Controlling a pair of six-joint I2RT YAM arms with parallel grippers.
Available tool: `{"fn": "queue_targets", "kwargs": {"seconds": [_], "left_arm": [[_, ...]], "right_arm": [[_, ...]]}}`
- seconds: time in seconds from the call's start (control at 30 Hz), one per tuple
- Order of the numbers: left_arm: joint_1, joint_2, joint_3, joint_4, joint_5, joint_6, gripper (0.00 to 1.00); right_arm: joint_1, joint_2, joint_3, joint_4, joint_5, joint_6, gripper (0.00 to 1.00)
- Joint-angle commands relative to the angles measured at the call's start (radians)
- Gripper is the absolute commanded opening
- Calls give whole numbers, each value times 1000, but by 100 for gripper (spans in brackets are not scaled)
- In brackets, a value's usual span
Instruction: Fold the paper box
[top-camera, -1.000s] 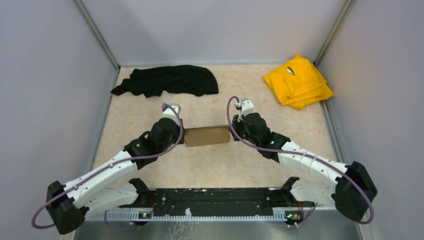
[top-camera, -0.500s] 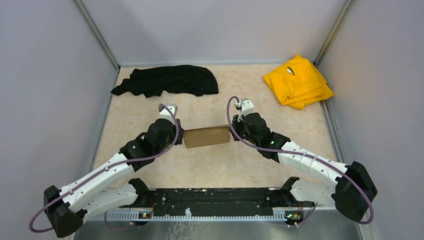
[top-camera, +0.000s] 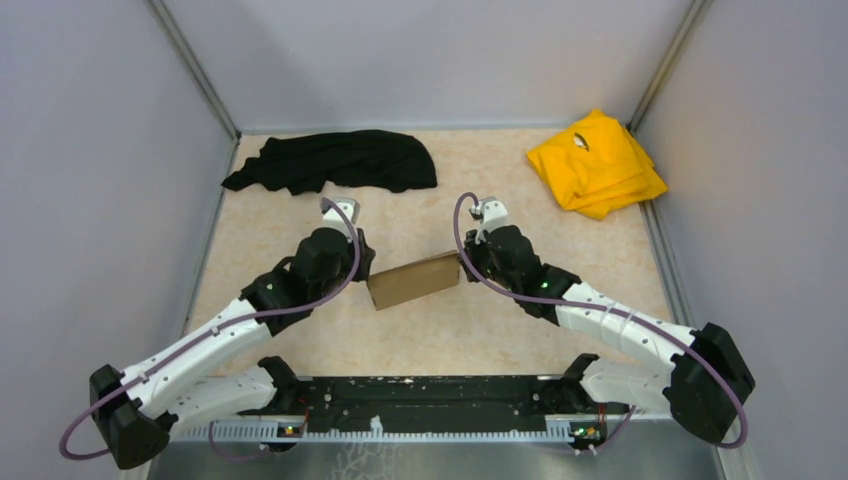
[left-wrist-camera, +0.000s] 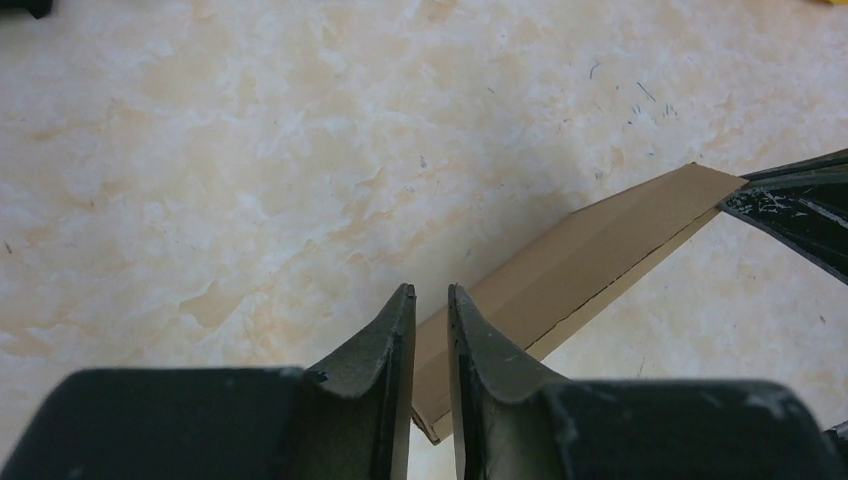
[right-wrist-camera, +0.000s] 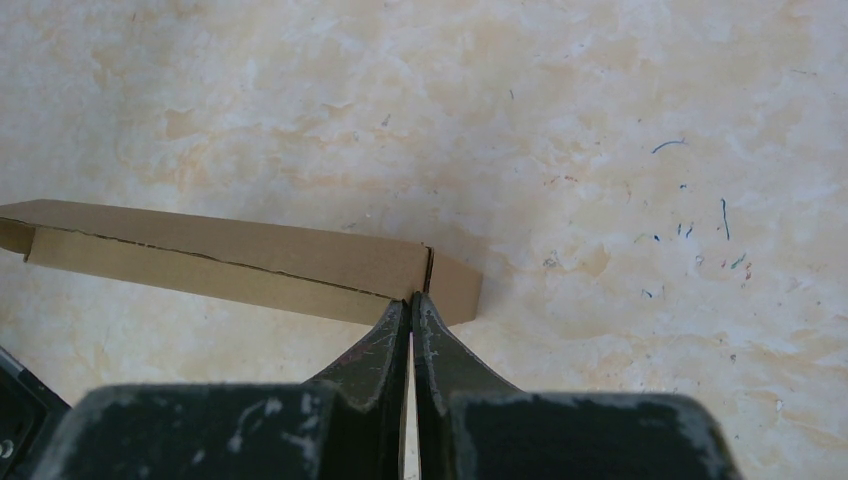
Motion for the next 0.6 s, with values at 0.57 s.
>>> {"fn": "queue_targets", "kwargs": {"seconds": [0.57], "left_arm": [[-46,5,-31,35,78,-82,20]], "right_arm": [[12,-16,-28,-51,-7,16,0]]}}
